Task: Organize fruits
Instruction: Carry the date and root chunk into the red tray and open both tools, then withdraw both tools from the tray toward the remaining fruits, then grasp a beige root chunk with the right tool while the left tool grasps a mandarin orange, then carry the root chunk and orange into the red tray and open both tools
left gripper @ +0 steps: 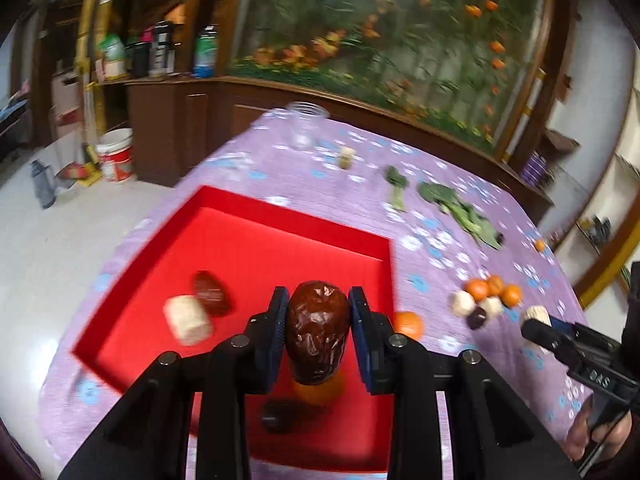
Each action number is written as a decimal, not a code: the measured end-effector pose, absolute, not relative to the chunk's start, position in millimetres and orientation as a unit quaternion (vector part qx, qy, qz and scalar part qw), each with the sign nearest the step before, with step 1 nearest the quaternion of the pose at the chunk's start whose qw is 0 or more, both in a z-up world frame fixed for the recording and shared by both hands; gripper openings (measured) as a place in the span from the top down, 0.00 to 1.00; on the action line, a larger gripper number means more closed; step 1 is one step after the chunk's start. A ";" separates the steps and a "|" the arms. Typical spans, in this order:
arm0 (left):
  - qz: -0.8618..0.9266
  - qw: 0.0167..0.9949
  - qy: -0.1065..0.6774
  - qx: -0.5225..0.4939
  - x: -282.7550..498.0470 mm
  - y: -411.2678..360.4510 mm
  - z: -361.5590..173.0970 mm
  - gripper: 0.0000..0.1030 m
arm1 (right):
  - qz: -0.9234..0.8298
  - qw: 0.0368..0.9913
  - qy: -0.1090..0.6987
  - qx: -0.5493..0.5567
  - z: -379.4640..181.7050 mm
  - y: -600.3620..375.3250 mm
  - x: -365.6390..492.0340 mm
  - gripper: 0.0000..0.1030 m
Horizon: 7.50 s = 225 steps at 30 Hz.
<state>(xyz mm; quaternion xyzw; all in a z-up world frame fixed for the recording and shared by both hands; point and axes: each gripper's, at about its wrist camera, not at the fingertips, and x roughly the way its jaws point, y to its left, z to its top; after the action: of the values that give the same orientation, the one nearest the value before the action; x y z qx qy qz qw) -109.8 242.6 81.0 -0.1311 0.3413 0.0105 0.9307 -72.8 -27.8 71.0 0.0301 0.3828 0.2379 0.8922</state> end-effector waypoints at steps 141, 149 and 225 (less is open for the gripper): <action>-0.132 0.885 0.446 -0.022 4.3 87.7 37.2 0.34 | 0.191 0.879 0.417 0.130 14.9 -86.1 -9.3 0.61; -0.158 0.876 0.455 -0.010 33.4 71.1 40.8 0.34 | 0.186 0.884 0.413 0.114 12.0 -80.3 -9.0 0.67; 0.061 0.923 0.362 -0.117 -99.5 290.9 51.4 0.72 | 0.301 0.857 0.418 -0.026 46.8 130.9 -43.6 0.67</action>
<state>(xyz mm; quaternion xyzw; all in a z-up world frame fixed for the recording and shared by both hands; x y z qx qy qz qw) -99.5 290.9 51.4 -0.1169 0.3624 0.0610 0.9226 -43.6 130.9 46.8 -0.0260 0.4181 0.3014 0.8565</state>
